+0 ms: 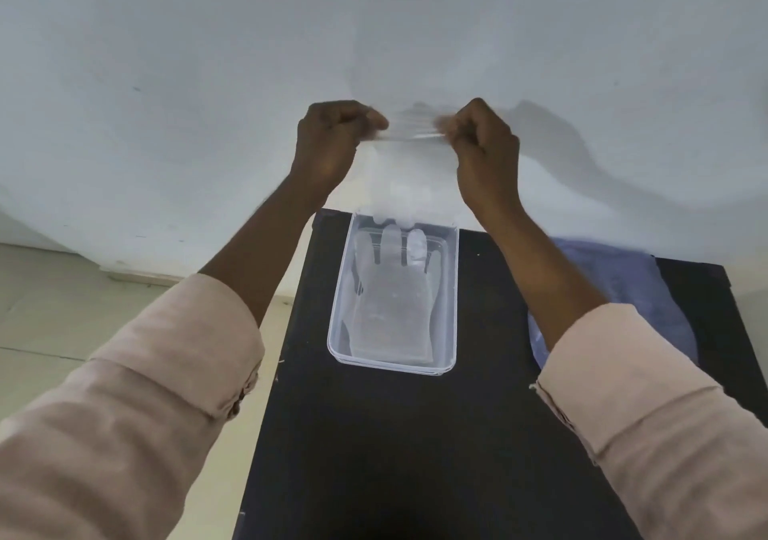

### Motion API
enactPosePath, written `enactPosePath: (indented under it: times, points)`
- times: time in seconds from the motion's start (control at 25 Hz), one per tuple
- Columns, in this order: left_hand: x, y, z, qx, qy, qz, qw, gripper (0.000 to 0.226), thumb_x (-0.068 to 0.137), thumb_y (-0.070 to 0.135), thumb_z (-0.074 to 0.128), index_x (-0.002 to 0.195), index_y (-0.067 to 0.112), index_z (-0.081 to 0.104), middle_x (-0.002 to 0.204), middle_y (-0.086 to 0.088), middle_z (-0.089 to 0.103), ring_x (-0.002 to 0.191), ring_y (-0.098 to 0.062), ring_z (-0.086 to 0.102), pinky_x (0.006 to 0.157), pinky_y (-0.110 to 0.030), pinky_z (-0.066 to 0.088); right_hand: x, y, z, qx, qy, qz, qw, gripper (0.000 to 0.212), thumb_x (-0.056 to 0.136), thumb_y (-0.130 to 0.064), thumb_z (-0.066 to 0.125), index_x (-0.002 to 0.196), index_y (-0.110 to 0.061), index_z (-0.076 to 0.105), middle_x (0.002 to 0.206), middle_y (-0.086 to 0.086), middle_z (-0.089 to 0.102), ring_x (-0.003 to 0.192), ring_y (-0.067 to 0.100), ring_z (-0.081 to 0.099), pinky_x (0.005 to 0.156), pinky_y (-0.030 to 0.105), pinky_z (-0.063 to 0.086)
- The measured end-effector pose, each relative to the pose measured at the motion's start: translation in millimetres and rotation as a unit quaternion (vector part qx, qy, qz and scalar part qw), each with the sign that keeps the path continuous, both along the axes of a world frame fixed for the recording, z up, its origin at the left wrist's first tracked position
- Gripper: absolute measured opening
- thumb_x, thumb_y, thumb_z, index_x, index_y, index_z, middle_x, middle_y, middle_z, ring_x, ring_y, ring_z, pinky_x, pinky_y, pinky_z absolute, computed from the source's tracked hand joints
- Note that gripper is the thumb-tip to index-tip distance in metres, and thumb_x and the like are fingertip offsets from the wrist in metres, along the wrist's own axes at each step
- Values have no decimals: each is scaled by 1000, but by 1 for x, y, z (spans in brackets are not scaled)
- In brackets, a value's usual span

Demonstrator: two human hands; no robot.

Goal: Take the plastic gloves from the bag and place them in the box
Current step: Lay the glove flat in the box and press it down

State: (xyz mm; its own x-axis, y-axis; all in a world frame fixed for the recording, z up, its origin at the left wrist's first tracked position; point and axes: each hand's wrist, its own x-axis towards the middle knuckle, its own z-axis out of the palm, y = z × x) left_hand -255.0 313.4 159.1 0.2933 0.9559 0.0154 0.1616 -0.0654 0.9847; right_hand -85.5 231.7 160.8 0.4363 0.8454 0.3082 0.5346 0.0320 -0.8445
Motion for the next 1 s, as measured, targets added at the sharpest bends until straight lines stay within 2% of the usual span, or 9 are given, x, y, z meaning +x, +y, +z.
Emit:
enactPosePath:
  times: [0.08, 0.16, 0.24, 0.36, 0.44, 0.56, 0.76, 0.84, 1.0]
  points:
    - [-3, -8, 1, 69, -25, 3, 997, 17, 85, 17, 61, 83, 18, 78, 89, 3, 77, 90, -9, 69, 83, -22, 49, -6, -14, -1, 69, -23, -1, 997, 22, 96, -13, 49, 76, -6, 44, 59, 13, 46, 96, 31, 67, 58, 22, 34]
    - [-8, -24, -17, 92, -25, -3, 995, 18, 88, 16, 59, 88, 11, 77, 92, 1, 77, 95, -17, 71, 86, -28, 53, -10, -32, -21, 70, -46, 0, 997, 25, 99, -13, 48, 77, 0, 46, 64, 11, 57, 93, 20, 67, 58, 21, 37]
    - [-18, -43, -53, 92, 12, -20, 995, 20, 90, 21, 59, 90, 11, 77, 90, 0, 77, 89, -15, 72, 83, -34, 55, -10, -52, -56, 11, -76, 18, 997, 22, 99, -13, 49, 80, 0, 49, 73, 4, 66, 73, 17, 64, 56, 28, 38]
    - [-34, -70, -114, 123, 149, -92, 977, 26, 94, 27, 55, 92, 9, 74, 87, -3, 76, 73, -3, 66, 71, -30, 51, -9, -79, -112, -97, -133, 57, 985, 18, 97, -15, 50, 81, -10, 52, 65, 4, 64, 51, 18, 52, 55, 31, 39]
    - [-42, -83, -143, 156, 249, -143, 945, 29, 96, 29, 52, 94, 9, 73, 94, -7, 77, 81, -21, 69, 87, -42, 53, -11, -93, -140, -163, -188, 80, 965, 15, 98, -18, 46, 83, -19, 49, 82, 4, 74, 60, 22, 59, 77, 35, 46]
    - [-48, -93, -168, 215, 369, -198, 882, 25, 96, 26, 52, 95, 12, 73, 104, -6, 76, 111, -28, 67, 115, -56, 28, -12, -107, -160, -239, -249, 96, 934, 16, 99, -25, 39, 94, -19, 54, 97, 4, 74, 86, 23, 68, 108, 47, 31]
    - [-47, -94, -176, 229, 451, -265, 821, 30, 95, 38, 49, 101, 25, 75, 121, 6, 71, 137, -23, 44, 118, -59, 10, -15, -110, -162, -316, -346, 112, 876, 22, 99, -25, 42, 108, -18, 61, 119, 3, 70, 133, 21, 49, 116, 48, 20]
    - [-48, -93, -174, 226, 478, -289, 798, 41, 91, 52, 40, 99, 32, 75, 129, 9, 65, 140, -23, 37, 117, -61, 8, -14, -110, -161, -346, -364, 134, 854, 25, 96, -34, 45, 111, -22, 61, 126, 0, 67, 141, 21, 37, 117, 50, 16]
    - [-53, -91, -169, 234, 524, -348, 741, 63, 77, 75, 32, 110, 38, 71, 150, 8, 44, 148, -24, 18, 117, -62, -1, -5, -112, -156, -404, -399, 239, 788, 52, 80, -64, 50, 121, -36, 62, 149, -7, 46, 149, 26, 15, 117, 56, -1]
